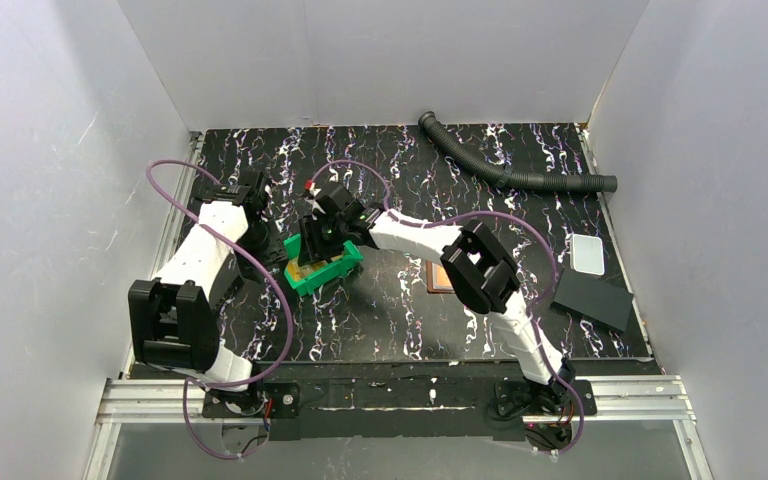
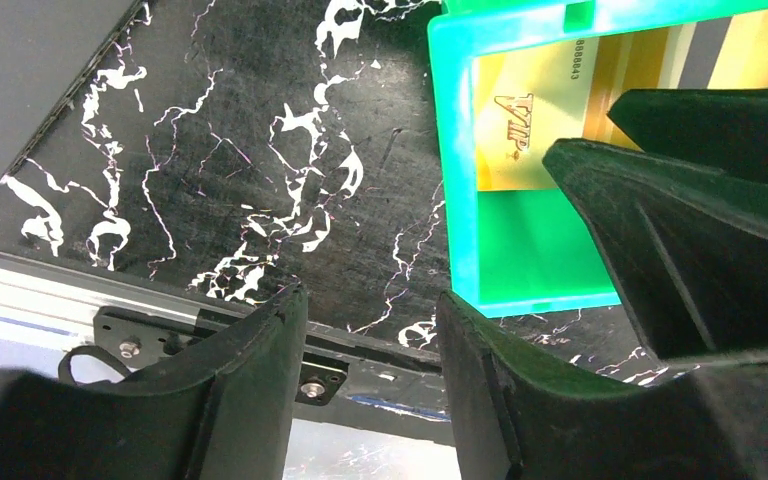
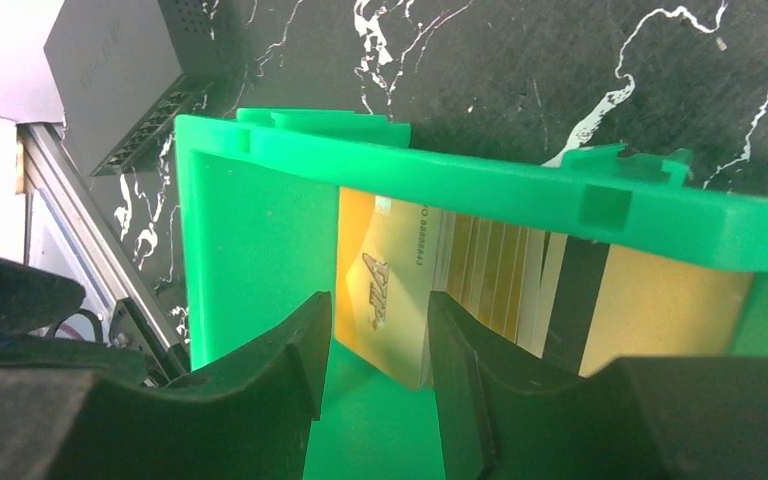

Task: Put the credit cards into the card holder
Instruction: Pick up the credit card from the storage box.

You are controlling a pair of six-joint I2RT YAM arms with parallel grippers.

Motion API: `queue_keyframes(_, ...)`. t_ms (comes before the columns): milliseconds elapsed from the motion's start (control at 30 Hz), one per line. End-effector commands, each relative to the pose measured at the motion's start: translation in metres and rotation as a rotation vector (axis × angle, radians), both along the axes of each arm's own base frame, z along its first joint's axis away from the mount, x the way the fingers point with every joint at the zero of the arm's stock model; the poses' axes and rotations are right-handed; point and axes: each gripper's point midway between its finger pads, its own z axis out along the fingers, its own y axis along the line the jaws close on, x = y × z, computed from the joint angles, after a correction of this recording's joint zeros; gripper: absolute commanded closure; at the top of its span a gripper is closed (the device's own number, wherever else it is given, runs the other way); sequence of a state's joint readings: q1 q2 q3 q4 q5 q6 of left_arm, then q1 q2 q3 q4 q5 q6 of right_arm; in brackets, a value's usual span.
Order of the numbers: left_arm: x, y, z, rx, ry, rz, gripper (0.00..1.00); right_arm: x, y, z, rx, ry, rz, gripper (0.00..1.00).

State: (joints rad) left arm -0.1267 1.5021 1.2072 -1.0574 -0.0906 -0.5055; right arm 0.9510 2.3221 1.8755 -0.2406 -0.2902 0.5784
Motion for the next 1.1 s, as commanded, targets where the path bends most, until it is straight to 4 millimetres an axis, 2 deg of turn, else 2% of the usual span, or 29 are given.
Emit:
queue_keyframes(0, -0.001, -0.004, 0.003, -0.033, -0.001, -0.007, 0.51, 0.005, 0.009, -0.003, 0.023, 0.009, -0.003, 0.50)
queue_keyframes(133, -0.001, -0.005, 0.001, -0.038, 0.010, -0.009, 0.51, 0.005, 0.010, -0.009, 0.017, 0.012, 0.005, 0.46)
queue_keyframes(300, -0.001, -0.007, 0.000, -0.048, 0.012, -0.010, 0.52, 0.005, 0.013, -0.010, 0.020, 0.020, 0.013, 0.46)
queue_keyframes(433, -0.002, -0.009, -0.002, -0.057, 0.020, -0.010, 0.53, 0.004, 0.018, -0.002, 0.048, 0.032, 0.017, 0.50)
queue_keyframes(533, -0.002, -0.009, -0.002, -0.059, 0.018, -0.009, 0.53, 0.003, 0.022, 0.009, 0.086, 0.036, 0.021, 0.56)
queue_keyframes(667, -0.001, -0.009, -0.002, -0.056, 0.018, -0.013, 0.53, 0.002, 0.024, 0.019, 0.113, 0.038, 0.016, 0.58)
queue_keyframes(1067, 0.002, -0.008, -0.001, -0.050, 0.011, -0.013, 0.53, -0.009, 0.031, 0.029, 0.191, 0.106, 0.038, 0.66)
